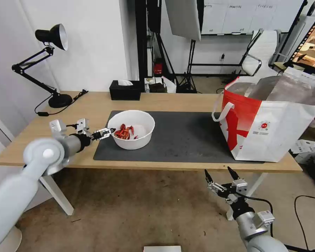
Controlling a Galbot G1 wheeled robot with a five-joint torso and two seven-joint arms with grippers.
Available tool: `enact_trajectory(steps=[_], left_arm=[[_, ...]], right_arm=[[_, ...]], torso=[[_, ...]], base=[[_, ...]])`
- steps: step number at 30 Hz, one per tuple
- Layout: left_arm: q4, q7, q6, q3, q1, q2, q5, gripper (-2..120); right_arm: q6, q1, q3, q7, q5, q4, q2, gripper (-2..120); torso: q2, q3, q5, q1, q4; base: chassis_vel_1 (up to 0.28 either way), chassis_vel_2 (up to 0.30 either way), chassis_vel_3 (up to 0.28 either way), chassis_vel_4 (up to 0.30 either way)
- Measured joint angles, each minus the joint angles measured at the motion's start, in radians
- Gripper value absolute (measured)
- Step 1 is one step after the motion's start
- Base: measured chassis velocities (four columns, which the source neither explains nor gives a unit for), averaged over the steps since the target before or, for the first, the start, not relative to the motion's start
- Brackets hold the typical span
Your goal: Pick up the trash from the table and place it into the takeout bag.
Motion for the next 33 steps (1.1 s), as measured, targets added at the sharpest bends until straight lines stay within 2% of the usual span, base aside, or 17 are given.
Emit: enact_trajectory(steps=[5,8,10,11,13,16,17,21,22,25,26,30,33], left_arm=[[0.046,-0.028,0.01,0.046,-0.051,-0.033,-0.007,100],[0.075,-0.097,0.02,0.076,-0.085,-0.064,-0.031,97],[0.083,-0.117,0.021,0.081,-0.092,-0.072,-0.035,95],[0.088,-0.131,0.021,0.085,-0.098,-0.077,-0.036,88],[0.093,-0.144,0.021,0.092,-0.105,-0.081,-0.037,85],[0.097,-0.163,0.021,0.108,-0.116,-0.081,-0.04,71],[0.097,-0.163,0.021,0.108,-0.116,-0.081,-0.04,71],[0.102,-0.185,0.021,0.121,-0.124,-0.08,-0.047,51],[0.102,-0.185,0.021,0.121,-0.124,-0.08,-0.047,51],[0.103,-0.201,0.02,0.124,-0.126,-0.08,-0.051,37],[0.103,-0.201,0.02,0.124,-0.126,-0.08,-0.051,37],[0.099,-0.208,0.009,0.122,-0.122,-0.08,-0.054,17],[0.095,-0.211,0.003,0.121,-0.119,-0.08,-0.054,11]], right_arm=[[0.0,0.0,0.0,0.0,0.0,0.0,0.0,100],[0.0,0.0,0.0,0.0,0.0,0.0,0.0,100],[0.0,0.0,0.0,0.0,0.0,0.0,0.0,100],[0.0,0.0,0.0,0.0,0.0,0.0,0.0,100],[0.0,0.0,0.0,0.0,0.0,0.0,0.0,100],[0.0,0.0,0.0,0.0,0.0,0.0,0.0,100],[0.0,0.0,0.0,0.0,0.0,0.0,0.0,100],[0.0,0.0,0.0,0.0,0.0,0.0,0.0,100],[0.0,0.0,0.0,0.0,0.0,0.0,0.0,100],[0.0,0.0,0.0,0.0,0.0,0.0,0.0,100],[0.0,0.0,0.0,0.0,0.0,0.0,0.0,100],[0.0,0.0,0.0,0.0,0.0,0.0,0.0,100],[0.0,0.0,0.0,0.0,0.0,0.0,0.0,100]], torso=[[0.0,0.0,0.0,0.0,0.0],[0.0,0.0,0.0,0.0,0.0],[0.0,0.0,0.0001,0.0,0.0],[0.0,0.0,0.0,0.0,0.0],[0.0,0.0,0.0,0.0,0.0],[0.0,0.0,0.0001,0.0,0.0001],[0.0,0.0,0.0001,0.0,0.0001],[0.0,0.0,0.0001,0.0,0.0],[0.0,0.0,0.0001,0.0,0.0],[0.0,0.0,0.0001,0.0,0.0],[0.0,0.0,0.0001,0.0,0.0],[0.0,0.0,0.0001,0.0,0.0],[0.0,0.0,0.0001,0.0,0.0]], base=[[0.0,0.0,0.0,0.0],[0.0,0.0,0.0,0.0],[0.0,0.0,0.0,0.0],[0.0,0.0,0.0,0.0],[0.0,0.0,0.0,0.0],[0.0,0.0,0.0,0.0],[0.0,0.0,0.0,0.0],[0.0,0.0,0.0,0.0],[0.0,0.0,0.0,0.0],[0.0,0.0,0.0,0.0],[0.0,0.0,0.0,0.0],[0.0,0.0,0.0,0.0],[0.0,0.0,0.0,0.0]])
